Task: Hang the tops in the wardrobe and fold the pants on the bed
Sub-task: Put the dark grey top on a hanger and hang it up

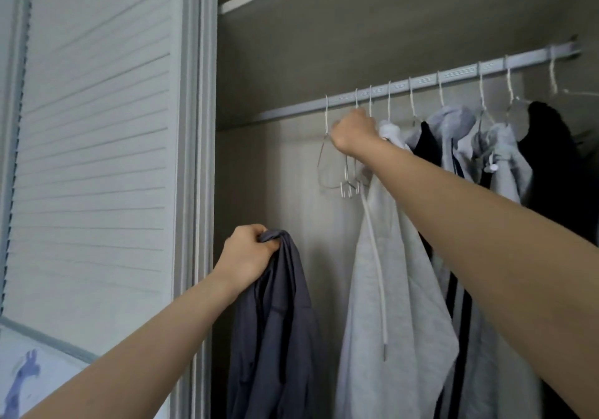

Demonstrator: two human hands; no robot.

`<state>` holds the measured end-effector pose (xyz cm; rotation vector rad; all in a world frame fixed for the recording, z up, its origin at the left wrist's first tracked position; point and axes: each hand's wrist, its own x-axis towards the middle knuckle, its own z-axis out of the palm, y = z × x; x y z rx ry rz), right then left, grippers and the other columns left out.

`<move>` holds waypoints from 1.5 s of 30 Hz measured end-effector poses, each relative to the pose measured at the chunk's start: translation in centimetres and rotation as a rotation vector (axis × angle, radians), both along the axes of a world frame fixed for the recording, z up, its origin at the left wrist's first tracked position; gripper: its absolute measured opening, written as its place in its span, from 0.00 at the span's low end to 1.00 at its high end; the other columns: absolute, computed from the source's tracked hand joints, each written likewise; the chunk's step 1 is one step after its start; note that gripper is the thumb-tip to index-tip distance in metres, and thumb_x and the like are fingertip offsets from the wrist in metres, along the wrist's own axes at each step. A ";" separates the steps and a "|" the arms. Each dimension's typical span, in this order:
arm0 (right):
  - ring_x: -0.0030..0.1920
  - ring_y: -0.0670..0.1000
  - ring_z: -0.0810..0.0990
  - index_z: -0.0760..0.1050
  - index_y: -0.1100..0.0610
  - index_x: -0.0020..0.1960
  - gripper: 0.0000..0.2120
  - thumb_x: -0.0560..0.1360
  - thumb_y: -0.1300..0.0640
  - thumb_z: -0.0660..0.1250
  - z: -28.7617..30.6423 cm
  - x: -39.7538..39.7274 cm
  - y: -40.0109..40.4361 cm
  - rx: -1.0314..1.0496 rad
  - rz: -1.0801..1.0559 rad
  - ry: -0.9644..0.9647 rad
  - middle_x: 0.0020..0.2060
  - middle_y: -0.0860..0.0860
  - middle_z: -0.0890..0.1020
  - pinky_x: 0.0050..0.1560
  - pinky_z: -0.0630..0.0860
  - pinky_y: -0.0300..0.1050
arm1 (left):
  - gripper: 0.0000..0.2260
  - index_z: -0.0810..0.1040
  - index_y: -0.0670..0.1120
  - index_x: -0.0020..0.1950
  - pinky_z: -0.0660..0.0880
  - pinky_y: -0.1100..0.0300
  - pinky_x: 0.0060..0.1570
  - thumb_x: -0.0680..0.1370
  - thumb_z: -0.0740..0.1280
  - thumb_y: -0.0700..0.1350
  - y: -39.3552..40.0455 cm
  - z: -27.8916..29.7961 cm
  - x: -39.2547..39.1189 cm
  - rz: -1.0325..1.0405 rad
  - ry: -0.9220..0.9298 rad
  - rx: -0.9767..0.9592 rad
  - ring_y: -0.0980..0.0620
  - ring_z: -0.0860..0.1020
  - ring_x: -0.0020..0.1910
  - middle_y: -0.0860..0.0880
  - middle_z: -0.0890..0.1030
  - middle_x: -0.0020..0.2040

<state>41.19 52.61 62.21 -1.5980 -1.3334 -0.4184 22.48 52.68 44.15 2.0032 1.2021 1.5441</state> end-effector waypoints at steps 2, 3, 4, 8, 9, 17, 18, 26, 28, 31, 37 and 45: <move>0.70 0.63 0.67 0.56 0.70 0.72 0.28 0.78 0.56 0.58 -0.1 1.3 0.6 -0.072 -0.062 0.026 0.70 0.64 0.65 0.64 0.68 0.48 | 0.11 0.74 0.47 0.33 0.67 0.57 0.38 0.76 0.67 0.41 0.4 -0.1 0.2 0.008 0.011 0.001 0.51 0.73 0.36 0.50 0.75 0.32; 0.69 0.63 0.68 0.59 0.70 0.71 0.26 0.78 0.56 0.58 -0.2 1.7 0.7 -0.106 -0.104 -0.006 0.70 0.63 0.67 0.63 0.69 0.48 | 0.11 0.74 0.47 0.34 0.67 0.57 0.38 0.76 0.67 0.41 0.6 -0.1 0.3 0.010 0.016 0.004 0.51 0.73 0.36 0.50 0.75 0.32; 0.67 0.62 0.71 0.64 0.69 0.69 0.23 0.78 0.58 0.57 -0.3 2.2 0.7 -0.132 -0.134 -0.052 0.68 0.62 0.69 0.60 0.71 0.47 | 0.11 0.74 0.46 0.34 0.67 0.58 0.37 0.76 0.67 0.41 0.8 -0.2 0.4 0.013 0.021 0.007 0.51 0.73 0.35 0.49 0.75 0.32; 0.61 0.60 0.76 0.71 0.63 0.64 0.17 0.78 0.61 0.54 -0.9 3.6 1.0 -0.258 -0.147 -0.086 0.61 0.59 0.77 0.59 0.72 0.48 | 0.10 0.74 0.44 0.35 0.66 0.59 0.35 0.77 0.67 0.41 1.5 -0.7 0.7 0.003 0.039 0.002 0.52 0.71 0.34 0.50 0.74 0.32; 0.60 0.61 0.76 0.71 0.63 0.63 0.16 0.78 0.62 0.54 -1.2 3.9 1.3 -0.271 -0.151 -0.072 0.60 0.59 0.77 0.62 0.71 0.50 | 0.10 0.74 0.44 0.35 0.66 0.59 0.34 0.77 0.67 0.41 1.7 -1.0 0.7 0.000 0.049 -0.002 0.53 0.71 0.34 0.50 0.74 0.32; 0.60 0.63 0.72 0.66 0.59 0.35 0.08 0.74 0.63 0.57 -2.8 4.8 2.9 -0.091 -0.095 0.086 0.34 0.56 0.69 0.54 0.60 0.51 | 0.11 0.73 0.45 0.34 0.65 0.59 0.34 0.77 0.67 0.42 3.4 -1.2 1.0 0.001 0.097 -0.011 0.53 0.70 0.33 0.50 0.73 0.32; 0.59 0.62 0.72 0.66 0.59 0.35 0.09 0.74 0.62 0.57 -2.7 4.9 2.8 -0.071 -0.075 0.095 0.36 0.57 0.71 0.55 0.62 0.50 | 0.13 0.72 0.46 0.33 0.65 0.60 0.33 0.77 0.67 0.42 3.5 -1.2 1.0 0.005 0.103 -0.009 0.53 0.70 0.32 0.51 0.73 0.31; 0.50 0.61 0.74 0.75 0.63 0.50 0.11 0.76 0.64 0.55 -4.2 3.6 -0.4 0.084 0.043 0.061 0.44 0.58 0.75 0.47 0.67 0.48 | 0.12 0.75 0.42 0.36 0.66 0.58 0.34 0.78 0.64 0.45 2.7 -1.5 1.2 0.039 0.199 -0.043 0.51 0.73 0.35 0.48 0.76 0.34; 0.45 0.59 0.71 0.72 0.63 0.43 0.09 0.75 0.65 0.54 -5.2 3.0 -1.7 0.103 0.096 0.050 0.38 0.55 0.73 0.48 0.67 0.49 | 0.12 0.78 0.38 0.42 0.68 0.57 0.37 0.78 0.64 0.45 2.2 -1.6 1.1 0.026 0.194 -0.052 0.47 0.76 0.39 0.44 0.79 0.38; 0.45 0.57 0.72 0.67 0.62 0.45 0.05 0.78 0.63 0.54 -6.9 2.3 -4.1 0.118 0.187 0.125 0.33 0.52 0.69 0.43 0.66 0.47 | 0.12 0.79 0.39 0.43 0.71 0.57 0.40 0.78 0.64 0.46 1.3 -1.8 0.7 0.018 0.173 -0.067 0.45 0.78 0.44 0.44 0.81 0.40; 0.43 0.54 0.74 0.65 0.54 0.37 0.12 0.79 0.55 0.58 -11.1 -0.5 -10.0 0.048 0.378 0.239 0.33 0.50 0.72 0.50 0.69 0.49 | 0.08 0.83 0.42 0.43 0.78 0.53 0.49 0.75 0.68 0.45 -0.8 -2.5 -0.4 -0.025 -0.004 -0.207 0.45 0.81 0.43 0.43 0.84 0.41; 0.66 0.57 0.69 0.59 0.57 0.74 0.25 0.80 0.47 0.58 -16.7 -2.2 -19.3 -0.279 0.570 0.638 0.63 0.55 0.73 0.62 0.68 0.63 | 0.11 0.79 0.34 0.49 0.78 0.53 0.41 0.74 0.70 0.42 -5.0 -4.8 -1.7 -0.054 -0.090 -0.479 0.39 0.81 0.42 0.36 0.82 0.44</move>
